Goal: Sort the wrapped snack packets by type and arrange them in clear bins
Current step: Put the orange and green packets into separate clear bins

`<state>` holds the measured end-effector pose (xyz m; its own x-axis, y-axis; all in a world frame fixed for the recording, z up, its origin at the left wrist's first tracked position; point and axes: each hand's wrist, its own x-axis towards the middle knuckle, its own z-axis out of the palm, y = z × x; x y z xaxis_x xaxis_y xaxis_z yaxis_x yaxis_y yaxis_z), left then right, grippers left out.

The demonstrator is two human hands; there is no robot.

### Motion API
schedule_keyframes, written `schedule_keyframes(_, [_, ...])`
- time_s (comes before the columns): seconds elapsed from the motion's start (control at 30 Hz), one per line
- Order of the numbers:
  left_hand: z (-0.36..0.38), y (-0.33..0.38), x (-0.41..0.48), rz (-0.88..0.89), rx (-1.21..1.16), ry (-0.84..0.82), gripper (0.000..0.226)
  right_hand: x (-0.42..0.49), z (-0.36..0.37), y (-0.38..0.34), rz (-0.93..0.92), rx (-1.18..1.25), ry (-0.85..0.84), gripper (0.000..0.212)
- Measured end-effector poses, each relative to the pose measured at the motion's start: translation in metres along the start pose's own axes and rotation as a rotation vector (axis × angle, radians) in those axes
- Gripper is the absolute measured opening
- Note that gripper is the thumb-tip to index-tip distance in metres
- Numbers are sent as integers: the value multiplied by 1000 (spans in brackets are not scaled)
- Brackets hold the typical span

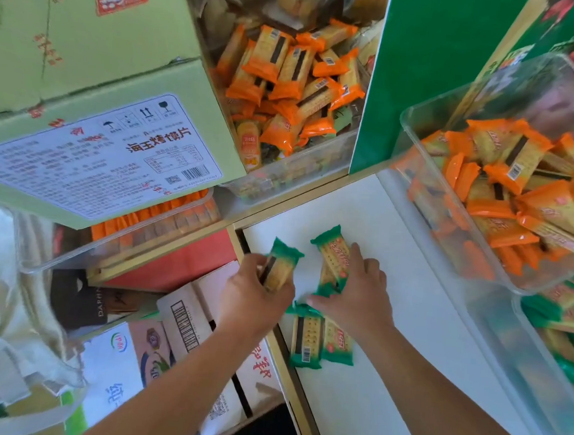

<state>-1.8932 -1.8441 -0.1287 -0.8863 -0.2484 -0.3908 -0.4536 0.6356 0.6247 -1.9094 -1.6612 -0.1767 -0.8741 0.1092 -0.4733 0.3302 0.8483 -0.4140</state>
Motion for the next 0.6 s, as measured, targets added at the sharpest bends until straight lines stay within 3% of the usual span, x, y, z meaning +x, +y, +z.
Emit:
schedule_keyframes(0.1, [16, -10, -43, -37, -61, -145, 31, -10, -3, 22, -29, 84, 31, 78])
schedule_keyframes(0.2, [43, -15, -65, 10, 65, -200, 38, -24, -7, 50, 22, 123, 105, 49])
schedule_keyframes(0.43, [65, -4, -66, 51, 306, -202, 52, -75, -11, 105, 235, 197, 169, 40])
schedule_keyframes(0.6, [50, 1, -66, -15, 141, -169, 41, -110, 3, 88, 199, 123, 171, 79])
